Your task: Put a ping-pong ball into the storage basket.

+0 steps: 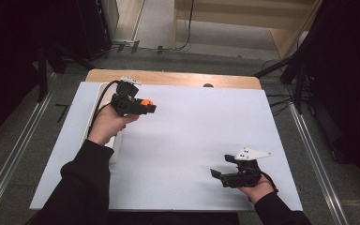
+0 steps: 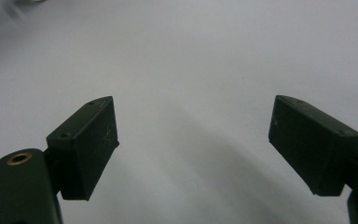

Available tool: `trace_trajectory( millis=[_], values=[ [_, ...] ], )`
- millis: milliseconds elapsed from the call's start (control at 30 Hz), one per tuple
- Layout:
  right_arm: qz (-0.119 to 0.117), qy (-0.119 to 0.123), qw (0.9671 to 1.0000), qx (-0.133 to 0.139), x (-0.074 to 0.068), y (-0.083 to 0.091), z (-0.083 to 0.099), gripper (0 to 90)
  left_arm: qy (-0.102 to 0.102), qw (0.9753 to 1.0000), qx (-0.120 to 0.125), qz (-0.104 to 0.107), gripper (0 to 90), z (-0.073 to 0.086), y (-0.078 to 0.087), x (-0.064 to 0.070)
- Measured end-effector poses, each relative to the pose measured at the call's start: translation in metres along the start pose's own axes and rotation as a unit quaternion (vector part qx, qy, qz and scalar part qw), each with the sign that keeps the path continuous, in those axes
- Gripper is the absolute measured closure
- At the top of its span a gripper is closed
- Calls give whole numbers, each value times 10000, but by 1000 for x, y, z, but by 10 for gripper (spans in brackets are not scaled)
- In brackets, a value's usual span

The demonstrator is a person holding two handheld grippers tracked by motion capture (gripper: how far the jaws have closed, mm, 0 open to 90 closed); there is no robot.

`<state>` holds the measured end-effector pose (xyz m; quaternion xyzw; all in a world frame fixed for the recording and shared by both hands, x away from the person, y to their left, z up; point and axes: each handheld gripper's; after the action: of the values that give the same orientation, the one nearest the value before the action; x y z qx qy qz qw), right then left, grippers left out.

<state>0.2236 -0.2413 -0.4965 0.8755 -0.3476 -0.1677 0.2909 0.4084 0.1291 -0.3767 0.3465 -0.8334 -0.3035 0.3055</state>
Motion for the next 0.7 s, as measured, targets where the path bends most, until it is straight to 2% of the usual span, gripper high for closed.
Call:
trace_trajectory(
  millis=[467, 600, 700],
  values=[
    [-2, -5, 10000, 12, 0, 0, 0, 142, 46, 9997, 87, -206, 508, -1, 15, -13],
    [13, -8, 10000, 6, 0, 0, 0, 142, 161, 9993, 191, -265, 508, 0, 20, -20],
    [15, -3, 10000, 11, 0, 0, 0, 141, 174, 9991, 212, -319, 508, 0, 24, -25]
  ],
)
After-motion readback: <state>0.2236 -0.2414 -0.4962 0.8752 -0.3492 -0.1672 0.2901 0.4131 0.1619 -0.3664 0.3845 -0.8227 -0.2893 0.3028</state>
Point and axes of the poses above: each handheld gripper's, and its own axes: y roughly backward along the jaws, z roughly out of its underside, x roughly to its right, and after that the axes turned 10 degrees about y, right-handed
